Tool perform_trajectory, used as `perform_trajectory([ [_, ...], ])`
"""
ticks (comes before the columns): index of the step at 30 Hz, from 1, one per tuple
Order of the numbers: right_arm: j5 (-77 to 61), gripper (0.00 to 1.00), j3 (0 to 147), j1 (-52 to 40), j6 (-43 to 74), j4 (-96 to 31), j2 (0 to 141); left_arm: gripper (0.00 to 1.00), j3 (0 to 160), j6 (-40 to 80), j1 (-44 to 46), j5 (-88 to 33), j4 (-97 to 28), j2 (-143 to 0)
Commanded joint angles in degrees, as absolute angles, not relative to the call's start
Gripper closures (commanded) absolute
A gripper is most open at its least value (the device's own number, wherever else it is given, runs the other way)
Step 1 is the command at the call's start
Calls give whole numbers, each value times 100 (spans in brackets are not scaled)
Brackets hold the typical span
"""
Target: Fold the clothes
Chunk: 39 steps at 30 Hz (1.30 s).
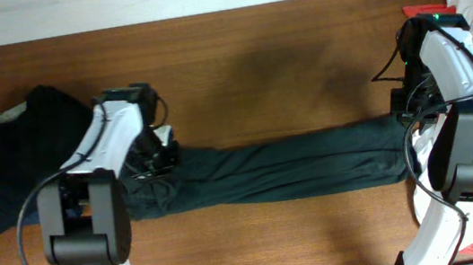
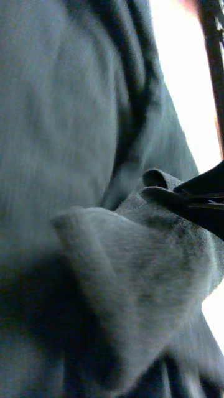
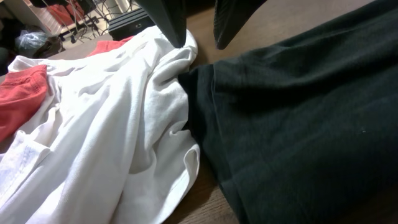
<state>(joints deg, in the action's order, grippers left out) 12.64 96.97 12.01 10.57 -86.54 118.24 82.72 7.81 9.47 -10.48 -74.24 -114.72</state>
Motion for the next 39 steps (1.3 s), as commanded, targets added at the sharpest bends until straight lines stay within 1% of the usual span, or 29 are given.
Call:
perform_trajectory([
  [1, 1378, 80, 9730, 1208, 1079, -8665, 11758, 98, 8228, 552, 1616, -967, -7312, -11419],
  [2, 1376, 80, 9730, 1208, 1079, -8665, 11758, 71, 8226, 552, 1754, -777, -7269, -11419],
  [3, 1376, 80, 9730, 1208, 1079, -8665, 11758, 58, 8226, 552, 1787, -692, -7269, -11419],
  [5, 1367, 79, 9730, 1208, 1079, -8665, 11758, 57, 8246, 554, 1734, -659, -7295, -11417],
  [6, 1354, 79, 9730, 1210, 1079, -8661, 11758, 62, 8364, 554, 1623, -657, -7332, -11399],
  [7, 1343, 75, 9730, 1208, 1079, -8659, 11758, 63, 8512, 554, 1507, -655, -7338, -11332],
  [9, 1203, 71, 9730, 1210, 1072, -8652, 11758, 62, 8842, 561, 1264, -515, -7349, -11098],
  [10, 961, 71, 9730, 1208, 801, -8646, 11758, 60, 9096, 779, 1009, -58, -7380, -10818],
  [11, 569, 68, 9730, 1210, 530, -8547, 11758, 49, 9218, 982, 711, 209, -7369, -10589],
  [12, 344, 63, 9730, 1208, 368, -8475, 11758, 38, 9238, 1205, 399, 200, -7341, -10440],
  [13, 185, 59, 9730, 1208, 266, -8440, 11758, 33, 9238, 1343, 167, 89, -7352, -10385],
  [14, 126, 48, 9730, 1210, 207, -8438, 11758, 29, 9231, 1365, -235, -353, -7395, -10381],
  [15, 126, 37, 9730, 1210, 207, -8453, 11758, 29, 9192, 1367, -447, -517, -7402, -10392],
  [16, 126, 28, 9730, 1210, 185, -8466, 11758, 29, 9172, 1365, -543, -513, -7400, -10394],
  [18, 126, 20, 9730, 1210, 102, -8523, 11758, 28, 9164, 1365, -596, -480, -7371, -10394],
  [20, 130, 18, 9727, 1210, -27, -8556, 11758, 28, 9164, 1363, -596, -471, -7373, -10394],
  [23, 130, 15, 9714, 1210, -222, -8501, 11758, 27, 9150, 1363, -596, -469, -7349, -10396],
  [25, 180, 13, 9461, 1210, -467, -8250, 11758, 27, 9109, 1363, -596, -469, -7338, -10396],
  [26, 193, 13, 9214, 1221, -672, -8036, 11758, 27, 9087, 1363, -596, -471, -7310, -10396],
  [29, 204, 13, 8628, 1291, -707, -7332, 11758, 27, 9078, 1363, -596, -471, -7277, -10396],
  [31, 370, 13, 8468, 1352, -648, -7019, 11758, 27, 9078, 1365, -596, -469, -7279, -10396],
  [33, 388, 20, 8468, 1446, -561, -6831, 11758, 27, 9078, 1363, -596, -467, -7242, -10396],
  [35, 451, 19, 8471, 1623, -207, -6678, 11758, 27, 9078, 1365, -596, -351, -7185, -10396],
  [37, 174, 19, 8471, 1798, -213, -6805, 11758, 27, 9078, 1365, -596, -342, -7172, -10396],
  [39, 198, 19, 8468, 1896, -287, -6965, 11758, 27, 9078, 1365, -596, -342, -7188, -10396],
])
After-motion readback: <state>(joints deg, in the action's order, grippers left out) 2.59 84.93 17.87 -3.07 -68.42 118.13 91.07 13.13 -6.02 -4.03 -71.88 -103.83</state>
